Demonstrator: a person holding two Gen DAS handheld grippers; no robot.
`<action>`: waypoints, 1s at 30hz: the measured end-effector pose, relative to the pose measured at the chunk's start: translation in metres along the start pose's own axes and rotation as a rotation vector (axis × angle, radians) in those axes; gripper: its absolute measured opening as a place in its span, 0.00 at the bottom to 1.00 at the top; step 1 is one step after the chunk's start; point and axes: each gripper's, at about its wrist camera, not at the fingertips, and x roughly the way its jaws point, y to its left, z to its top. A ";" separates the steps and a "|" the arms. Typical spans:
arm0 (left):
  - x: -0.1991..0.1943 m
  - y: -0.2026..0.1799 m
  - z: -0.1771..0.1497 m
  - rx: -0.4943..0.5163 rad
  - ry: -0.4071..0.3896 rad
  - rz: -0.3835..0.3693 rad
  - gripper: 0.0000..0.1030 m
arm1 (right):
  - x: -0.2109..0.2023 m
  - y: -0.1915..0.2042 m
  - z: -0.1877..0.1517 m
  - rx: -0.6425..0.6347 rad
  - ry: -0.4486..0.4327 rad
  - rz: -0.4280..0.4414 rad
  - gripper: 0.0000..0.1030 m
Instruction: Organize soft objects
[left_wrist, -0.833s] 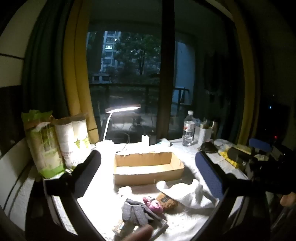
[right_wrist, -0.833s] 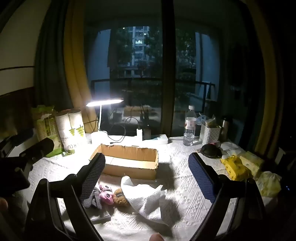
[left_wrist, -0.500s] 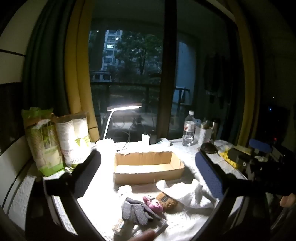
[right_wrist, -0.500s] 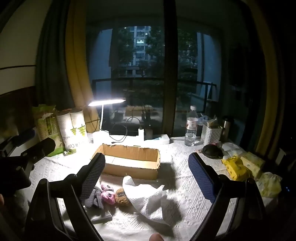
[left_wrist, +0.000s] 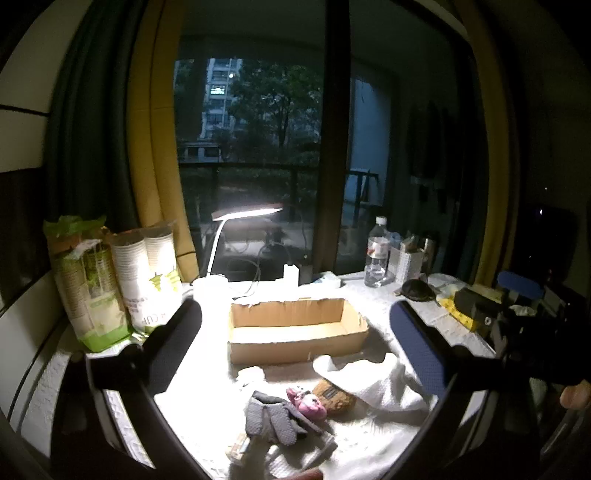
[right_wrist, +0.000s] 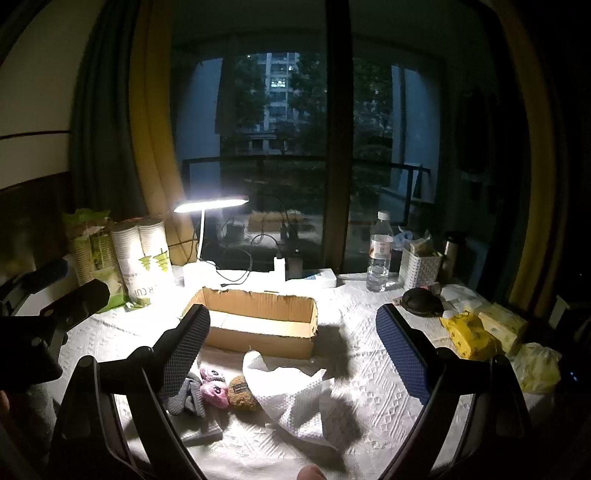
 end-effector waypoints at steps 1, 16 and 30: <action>0.000 0.001 0.000 -0.001 0.001 0.002 0.99 | 0.000 0.001 0.000 0.001 0.001 -0.002 0.91; 0.000 0.002 -0.004 0.003 0.007 0.006 0.99 | 0.001 0.000 -0.001 0.001 -0.002 -0.001 0.91; -0.001 0.000 -0.006 0.005 0.009 0.008 0.99 | 0.000 0.001 -0.002 0.000 -0.002 -0.002 0.91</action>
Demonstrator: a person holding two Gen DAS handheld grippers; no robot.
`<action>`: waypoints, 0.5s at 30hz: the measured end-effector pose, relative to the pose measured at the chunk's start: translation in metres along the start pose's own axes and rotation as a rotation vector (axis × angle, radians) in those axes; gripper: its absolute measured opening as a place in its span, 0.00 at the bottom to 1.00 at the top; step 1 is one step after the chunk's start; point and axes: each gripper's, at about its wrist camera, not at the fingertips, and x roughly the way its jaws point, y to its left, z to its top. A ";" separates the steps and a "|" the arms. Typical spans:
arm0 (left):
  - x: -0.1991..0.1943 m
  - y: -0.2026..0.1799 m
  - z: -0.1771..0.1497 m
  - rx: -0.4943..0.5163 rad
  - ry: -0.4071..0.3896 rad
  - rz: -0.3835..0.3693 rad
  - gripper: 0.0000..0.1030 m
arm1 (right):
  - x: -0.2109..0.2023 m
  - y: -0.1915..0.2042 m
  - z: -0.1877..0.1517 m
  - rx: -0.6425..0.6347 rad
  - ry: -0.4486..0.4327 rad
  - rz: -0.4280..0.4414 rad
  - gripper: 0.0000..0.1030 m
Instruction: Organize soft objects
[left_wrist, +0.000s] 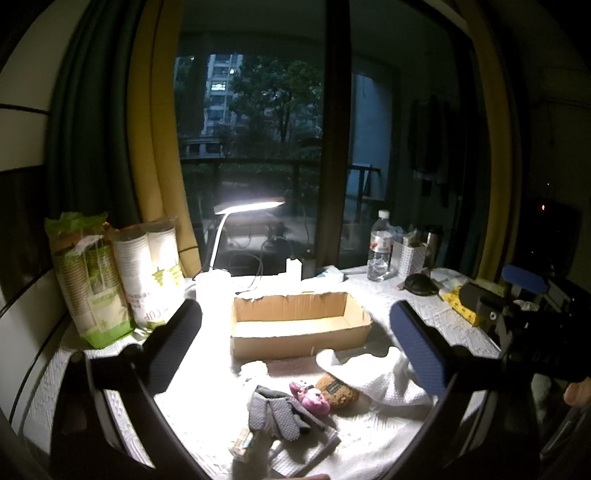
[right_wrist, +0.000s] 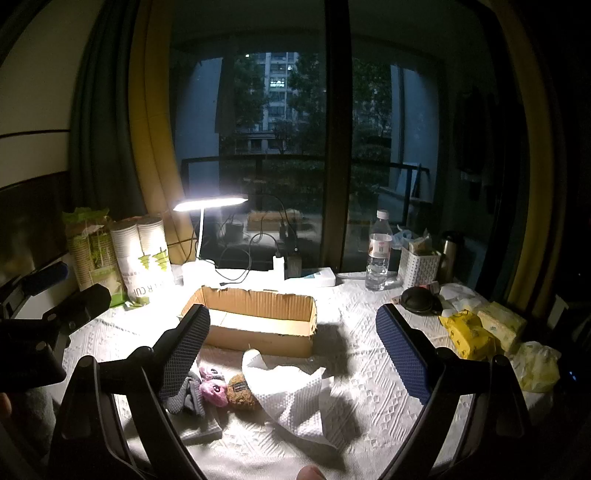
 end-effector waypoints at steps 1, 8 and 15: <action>0.000 -0.001 -0.001 0.000 0.000 0.002 0.99 | 0.000 0.000 0.000 0.001 0.000 0.000 0.91; -0.001 0.000 -0.001 -0.002 0.003 0.005 0.99 | 0.000 0.000 0.000 0.001 0.000 0.000 0.91; -0.001 0.003 0.001 -0.006 0.006 0.007 0.99 | -0.001 0.000 0.000 0.000 0.000 0.000 0.91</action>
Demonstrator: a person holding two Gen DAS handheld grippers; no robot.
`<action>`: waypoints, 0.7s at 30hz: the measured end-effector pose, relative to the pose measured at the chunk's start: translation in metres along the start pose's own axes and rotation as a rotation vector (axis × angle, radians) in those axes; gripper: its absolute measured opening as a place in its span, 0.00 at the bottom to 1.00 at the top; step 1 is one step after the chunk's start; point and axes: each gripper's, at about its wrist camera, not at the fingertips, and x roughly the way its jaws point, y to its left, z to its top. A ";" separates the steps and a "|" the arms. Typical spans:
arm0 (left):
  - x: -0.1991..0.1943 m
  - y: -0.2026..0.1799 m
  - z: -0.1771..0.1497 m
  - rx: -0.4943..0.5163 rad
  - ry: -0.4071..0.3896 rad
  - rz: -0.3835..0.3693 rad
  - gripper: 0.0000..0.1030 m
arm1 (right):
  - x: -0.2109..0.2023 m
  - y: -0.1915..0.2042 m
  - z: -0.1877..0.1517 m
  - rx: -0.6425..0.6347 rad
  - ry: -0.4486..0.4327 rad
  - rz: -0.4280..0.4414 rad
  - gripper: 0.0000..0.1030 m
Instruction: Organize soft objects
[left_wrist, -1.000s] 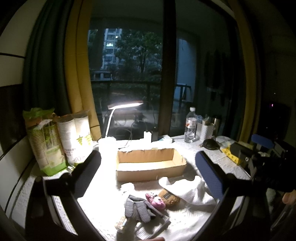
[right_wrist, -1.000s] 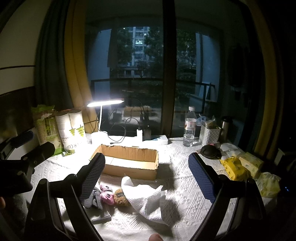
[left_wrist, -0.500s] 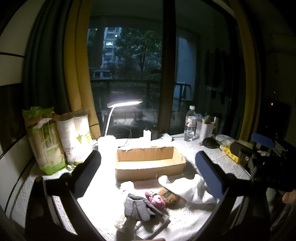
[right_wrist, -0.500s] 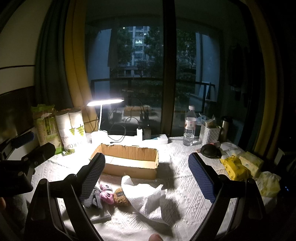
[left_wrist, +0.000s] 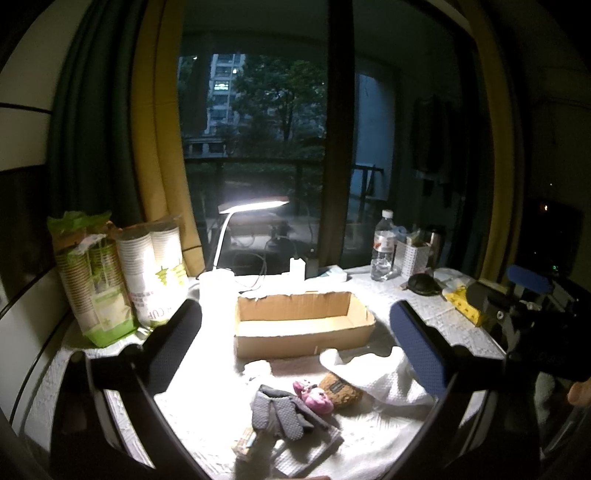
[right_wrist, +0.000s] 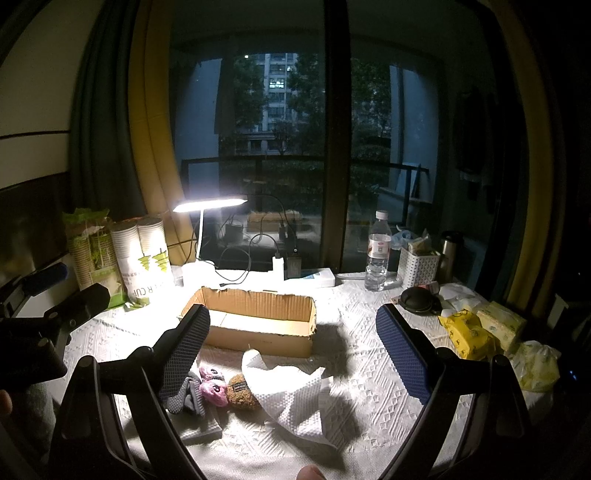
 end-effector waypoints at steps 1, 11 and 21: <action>0.000 0.000 0.000 0.001 0.000 0.000 0.99 | 0.000 0.000 0.000 0.000 0.000 0.000 0.91; 0.000 0.001 0.000 0.001 0.001 0.001 0.99 | 0.000 -0.001 0.000 0.001 0.000 -0.001 0.91; 0.000 -0.001 -0.001 -0.001 0.002 0.002 0.99 | 0.000 -0.002 -0.001 0.002 0.000 0.001 0.91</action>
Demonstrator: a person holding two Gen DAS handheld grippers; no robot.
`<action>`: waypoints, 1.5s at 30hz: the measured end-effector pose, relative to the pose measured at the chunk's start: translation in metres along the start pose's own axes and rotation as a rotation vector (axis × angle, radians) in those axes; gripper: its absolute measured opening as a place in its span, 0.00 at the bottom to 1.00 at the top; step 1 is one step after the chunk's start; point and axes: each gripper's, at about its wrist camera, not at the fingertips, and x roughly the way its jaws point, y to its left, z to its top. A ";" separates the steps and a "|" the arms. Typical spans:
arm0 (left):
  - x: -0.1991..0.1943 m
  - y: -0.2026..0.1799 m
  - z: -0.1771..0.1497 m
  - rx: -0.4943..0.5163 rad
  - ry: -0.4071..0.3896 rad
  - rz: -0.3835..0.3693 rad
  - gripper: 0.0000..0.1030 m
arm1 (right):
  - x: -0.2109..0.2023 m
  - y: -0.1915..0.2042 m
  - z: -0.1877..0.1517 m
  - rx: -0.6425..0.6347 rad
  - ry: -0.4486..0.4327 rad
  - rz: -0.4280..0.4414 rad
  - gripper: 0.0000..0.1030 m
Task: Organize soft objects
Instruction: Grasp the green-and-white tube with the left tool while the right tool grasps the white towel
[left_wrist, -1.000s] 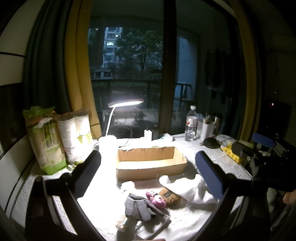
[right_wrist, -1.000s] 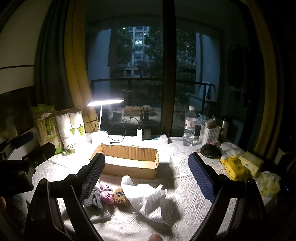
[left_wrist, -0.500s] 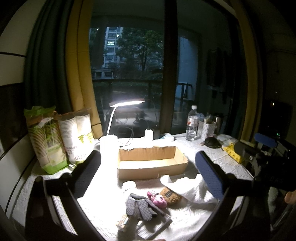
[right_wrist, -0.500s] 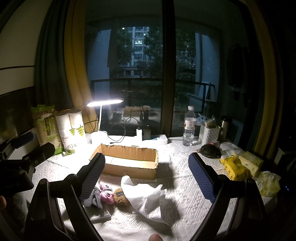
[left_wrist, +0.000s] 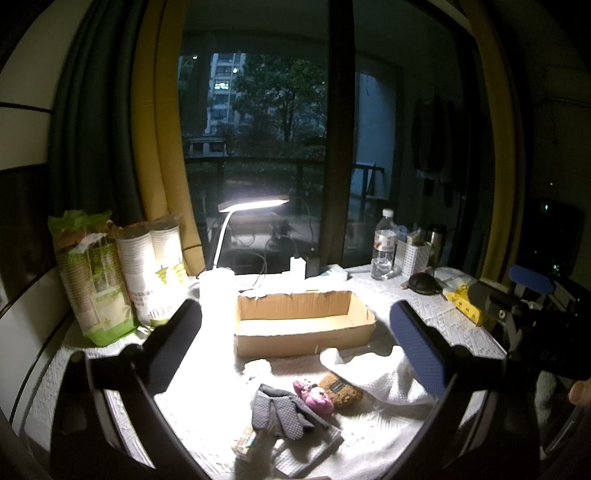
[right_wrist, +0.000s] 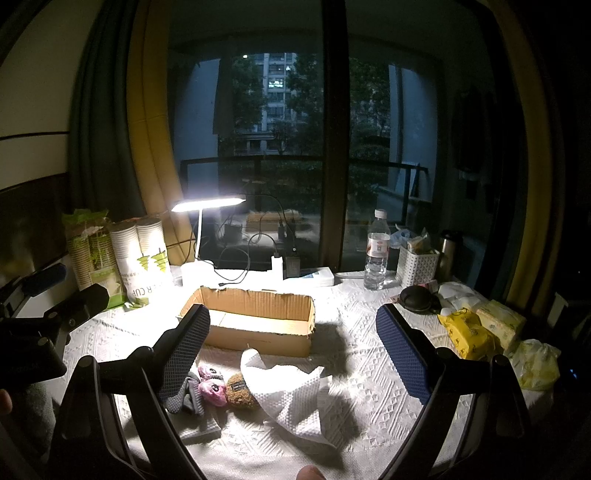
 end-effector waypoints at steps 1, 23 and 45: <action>0.000 0.000 0.000 0.001 -0.001 0.000 0.99 | 0.000 0.000 0.000 0.000 0.000 -0.001 0.91; 0.063 0.021 -0.051 -0.030 0.193 0.046 0.99 | 0.064 -0.022 -0.051 0.017 0.161 -0.016 0.91; 0.110 0.057 -0.156 -0.029 0.474 0.103 0.94 | 0.135 -0.036 -0.118 0.043 0.383 0.049 0.84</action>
